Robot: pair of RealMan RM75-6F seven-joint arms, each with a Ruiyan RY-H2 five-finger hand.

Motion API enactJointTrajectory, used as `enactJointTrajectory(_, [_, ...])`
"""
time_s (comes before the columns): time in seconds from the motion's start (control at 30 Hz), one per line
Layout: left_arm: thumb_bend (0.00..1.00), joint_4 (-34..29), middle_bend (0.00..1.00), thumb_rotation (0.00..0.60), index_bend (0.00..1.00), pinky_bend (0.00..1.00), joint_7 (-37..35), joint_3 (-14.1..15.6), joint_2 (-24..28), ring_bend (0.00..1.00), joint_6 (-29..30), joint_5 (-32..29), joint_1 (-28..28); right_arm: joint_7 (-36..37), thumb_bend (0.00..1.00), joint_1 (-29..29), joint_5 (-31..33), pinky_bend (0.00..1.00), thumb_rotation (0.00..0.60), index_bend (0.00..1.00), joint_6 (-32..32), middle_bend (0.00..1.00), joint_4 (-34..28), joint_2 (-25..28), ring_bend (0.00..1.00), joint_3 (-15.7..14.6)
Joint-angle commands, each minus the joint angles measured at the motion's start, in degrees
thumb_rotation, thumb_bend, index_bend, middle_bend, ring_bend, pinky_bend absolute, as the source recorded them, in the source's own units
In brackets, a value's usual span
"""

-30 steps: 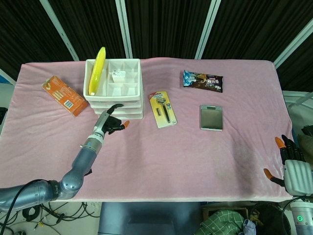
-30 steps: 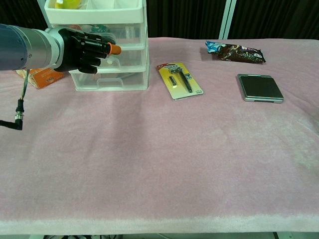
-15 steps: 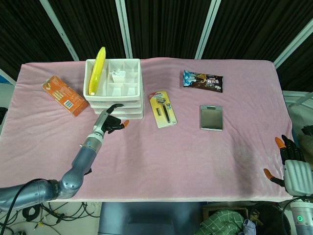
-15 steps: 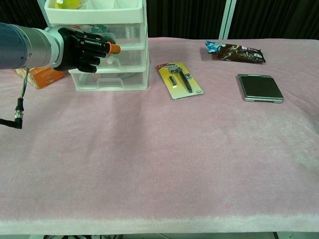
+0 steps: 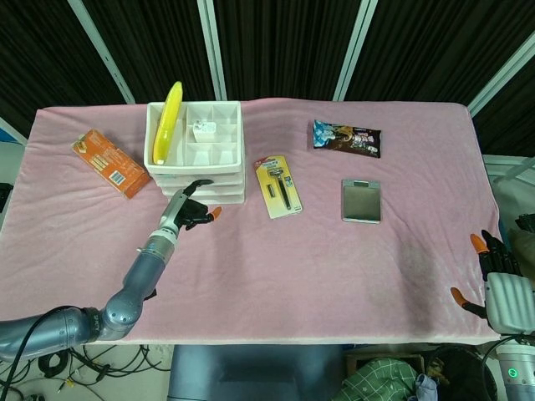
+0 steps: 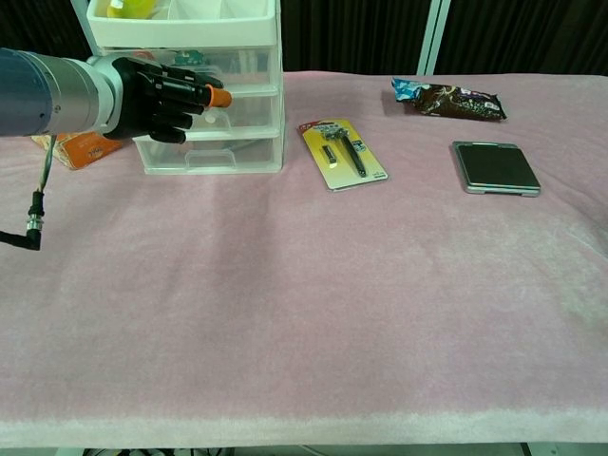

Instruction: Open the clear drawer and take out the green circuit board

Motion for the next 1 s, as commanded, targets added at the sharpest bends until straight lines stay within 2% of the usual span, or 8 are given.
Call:
enactJointTrajectory(0.03, [0.34, -0.6, 1.00, 0.600, 0.23, 0.95, -0.1, 0.2, 0.2, 0.98, 0.0, 0.3, 0.3, 0.0, 0.13, 0.0, 0.0, 0.12, 0.600, 0.00, 0.0, 0.00, 0.0, 0.0, 0.00, 0.0])
enactJointTrajectory(0.57, [0.34, -5.7, 1.00, 0.600, 0.23, 0.95, -1.7, 1.8, 2.3, 0.98, 0.7, 4.4, 3.6, -0.1, 0.13, -0.1, -0.2, 0.12, 0.600, 0.00, 0.2, 0.00, -0.1, -0.1, 0.00, 0.0])
enactJointTrajectory(1.0, [0.34, -9.3, 1.00, 0.600, 0.19, 0.95, -3.0, 5.3, 5.8, 0.98, 0.0, 9.8, 8.1, -0.2, 0.13, -0.1, 0.0, 0.12, 0.600, 0.00, 0.3, 0.00, -0.2, -0.1, 0.00, 0.0])
